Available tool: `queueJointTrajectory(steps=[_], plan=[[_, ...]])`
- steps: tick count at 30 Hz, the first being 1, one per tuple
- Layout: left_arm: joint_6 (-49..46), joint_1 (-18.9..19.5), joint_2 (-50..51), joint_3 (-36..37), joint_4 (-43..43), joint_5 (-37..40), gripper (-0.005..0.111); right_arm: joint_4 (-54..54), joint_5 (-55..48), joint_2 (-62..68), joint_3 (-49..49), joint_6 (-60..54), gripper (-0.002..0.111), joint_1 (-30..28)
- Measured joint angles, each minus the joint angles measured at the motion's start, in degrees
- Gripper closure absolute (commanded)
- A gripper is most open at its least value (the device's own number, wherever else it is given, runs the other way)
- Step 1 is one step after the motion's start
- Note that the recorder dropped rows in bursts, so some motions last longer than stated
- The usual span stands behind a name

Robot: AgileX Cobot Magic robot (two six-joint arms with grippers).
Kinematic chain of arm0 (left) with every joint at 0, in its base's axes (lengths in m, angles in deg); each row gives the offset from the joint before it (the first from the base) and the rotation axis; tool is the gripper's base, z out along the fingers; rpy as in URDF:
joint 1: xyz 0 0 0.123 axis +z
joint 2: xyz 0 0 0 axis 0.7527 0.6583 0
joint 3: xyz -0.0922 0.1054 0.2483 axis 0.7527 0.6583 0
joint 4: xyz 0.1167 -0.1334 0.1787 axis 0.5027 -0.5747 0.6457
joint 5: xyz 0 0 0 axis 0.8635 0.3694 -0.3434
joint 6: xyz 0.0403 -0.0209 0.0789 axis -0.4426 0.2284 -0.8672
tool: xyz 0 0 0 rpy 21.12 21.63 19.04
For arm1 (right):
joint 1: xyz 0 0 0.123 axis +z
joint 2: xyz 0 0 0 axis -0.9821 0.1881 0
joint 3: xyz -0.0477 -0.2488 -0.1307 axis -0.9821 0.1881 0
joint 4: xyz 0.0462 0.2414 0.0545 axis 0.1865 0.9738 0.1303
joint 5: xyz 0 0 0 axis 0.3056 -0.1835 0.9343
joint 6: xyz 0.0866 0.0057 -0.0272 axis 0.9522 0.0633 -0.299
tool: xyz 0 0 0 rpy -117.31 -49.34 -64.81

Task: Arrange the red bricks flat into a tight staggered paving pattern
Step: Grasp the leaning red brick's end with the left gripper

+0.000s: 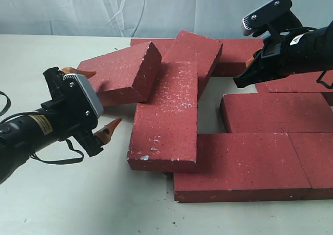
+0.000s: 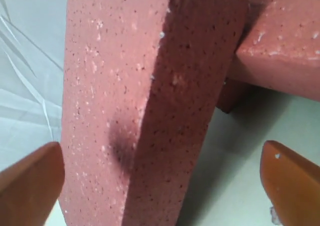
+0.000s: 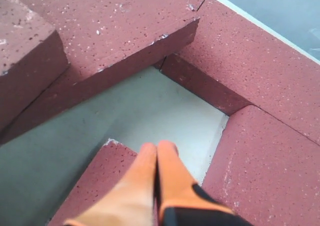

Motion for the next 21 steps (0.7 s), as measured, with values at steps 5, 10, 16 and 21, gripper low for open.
queueJointTrajectory(steps=[5, 10, 16, 21], plan=[[-3.52, 0.00, 3.98, -0.49, -1.13, -4.48, 0.003, 0.25, 0.00, 0.00, 0.00, 0.00, 0.109, 0.00], [-5.62, 0.00, 7.13, -1.98, -5.50, -7.38, 0.003, 0.46, 0.12, 0.00, 0.00, 0.11, 0.109, 0.00], [-7.73, 0.00, 10.07, -4.28, -5.77, -8.19, 0.009, 0.69, 0.33, 0.00, 0.00, 0.11, 0.109, 0.00], [-8.79, 0.00, 12.03, -6.15, -7.19, -8.20, 0.019, 0.90, 0.47, 0.00, 0.00, 0.11, 0.109, 0.00]])
